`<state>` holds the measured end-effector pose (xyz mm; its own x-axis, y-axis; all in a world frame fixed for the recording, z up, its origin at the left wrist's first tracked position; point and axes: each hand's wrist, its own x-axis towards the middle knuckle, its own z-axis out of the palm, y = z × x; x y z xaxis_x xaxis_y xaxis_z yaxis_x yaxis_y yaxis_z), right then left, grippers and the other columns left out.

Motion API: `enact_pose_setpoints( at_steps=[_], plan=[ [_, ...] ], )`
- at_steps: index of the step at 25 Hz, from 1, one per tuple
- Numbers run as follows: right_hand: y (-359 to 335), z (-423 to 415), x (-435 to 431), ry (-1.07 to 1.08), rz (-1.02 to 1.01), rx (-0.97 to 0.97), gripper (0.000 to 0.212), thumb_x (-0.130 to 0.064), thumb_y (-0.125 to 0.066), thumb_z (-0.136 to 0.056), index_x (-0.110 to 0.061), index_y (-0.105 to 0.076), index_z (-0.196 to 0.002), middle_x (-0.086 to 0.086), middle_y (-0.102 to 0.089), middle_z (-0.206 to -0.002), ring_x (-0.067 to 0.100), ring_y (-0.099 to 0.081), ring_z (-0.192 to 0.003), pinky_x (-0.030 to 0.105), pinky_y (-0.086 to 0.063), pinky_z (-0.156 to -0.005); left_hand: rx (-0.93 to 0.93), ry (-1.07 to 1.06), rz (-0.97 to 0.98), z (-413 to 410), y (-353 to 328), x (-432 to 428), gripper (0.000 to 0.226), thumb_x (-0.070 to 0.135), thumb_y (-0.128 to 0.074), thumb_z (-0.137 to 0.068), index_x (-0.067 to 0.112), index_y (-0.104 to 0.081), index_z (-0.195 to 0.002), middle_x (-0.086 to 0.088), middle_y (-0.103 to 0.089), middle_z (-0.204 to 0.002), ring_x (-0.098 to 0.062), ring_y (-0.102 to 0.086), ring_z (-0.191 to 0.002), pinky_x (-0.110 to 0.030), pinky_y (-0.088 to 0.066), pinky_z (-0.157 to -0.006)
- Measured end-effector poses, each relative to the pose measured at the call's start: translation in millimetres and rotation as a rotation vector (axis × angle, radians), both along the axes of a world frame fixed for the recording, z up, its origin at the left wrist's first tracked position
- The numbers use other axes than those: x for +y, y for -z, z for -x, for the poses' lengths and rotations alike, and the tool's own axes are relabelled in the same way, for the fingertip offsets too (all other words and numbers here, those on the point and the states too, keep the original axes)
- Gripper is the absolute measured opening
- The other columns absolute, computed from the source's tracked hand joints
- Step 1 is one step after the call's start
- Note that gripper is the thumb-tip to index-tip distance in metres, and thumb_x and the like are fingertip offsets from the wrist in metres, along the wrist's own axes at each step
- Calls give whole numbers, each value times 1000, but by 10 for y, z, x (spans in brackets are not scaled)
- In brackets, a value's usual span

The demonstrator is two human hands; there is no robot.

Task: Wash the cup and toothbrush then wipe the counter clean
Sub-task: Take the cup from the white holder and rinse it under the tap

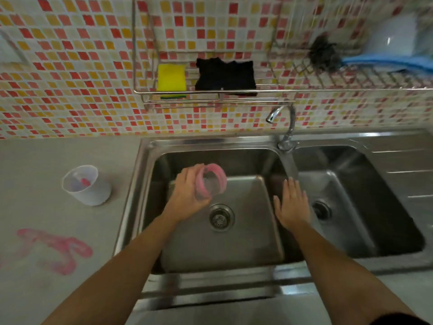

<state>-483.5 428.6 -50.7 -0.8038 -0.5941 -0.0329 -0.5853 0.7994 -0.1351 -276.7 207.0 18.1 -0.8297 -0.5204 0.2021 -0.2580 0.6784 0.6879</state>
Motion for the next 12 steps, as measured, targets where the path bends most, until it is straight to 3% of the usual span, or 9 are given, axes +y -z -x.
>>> enact_pose_setpoints(
  at_steps=[3, 8, 10, 12],
  plan=[
    [175, 191, 348, -14, -131, -36, 67, -44, -25, -97, -6, -5, -148, 13, -3, -158, 26, -2, -146, 43, -8, -117, -184, -26, 179, 327, 263, 167, 86, 16, -83, -62, 8, -41, -136, -19, -45, -126, -33, -45, -114, -41, -36, -98],
    [312, 273, 439, -67, -76, -42, 64, -40, -25, -98, -6, -4, -148, 12, -3, -157, 24, -3, -146, 43, -10, -117, -367, 49, 655, 632, 506, 173, 84, 1, -84, -46, 9, -53, -124, -31, -57, -105, -48, -56, -90, -47, -52, -78],
    [337, 283, 438, -63, -56, -29, 63, -40, -17, -96, -5, -7, -148, 13, -7, -157, 25, -6, -145, 43, -12, -117, -434, 91, 759, 734, 489, 131, 85, 2, -86, -43, 8, -57, -123, -33, -57, -108, -50, -56, -95, -50, -53, -78],
    [347, 280, 436, -64, -34, -23, 69, -43, -6, -90, -5, -9, -148, 13, -9, -157, 25, -9, -145, 42, -14, -116, -490, 119, 899, 820, 449, 89, 100, 3, -88, -32, 13, -52, -125, -30, -58, -111, -48, -57, -99, -50, -54, -78]
  ],
)
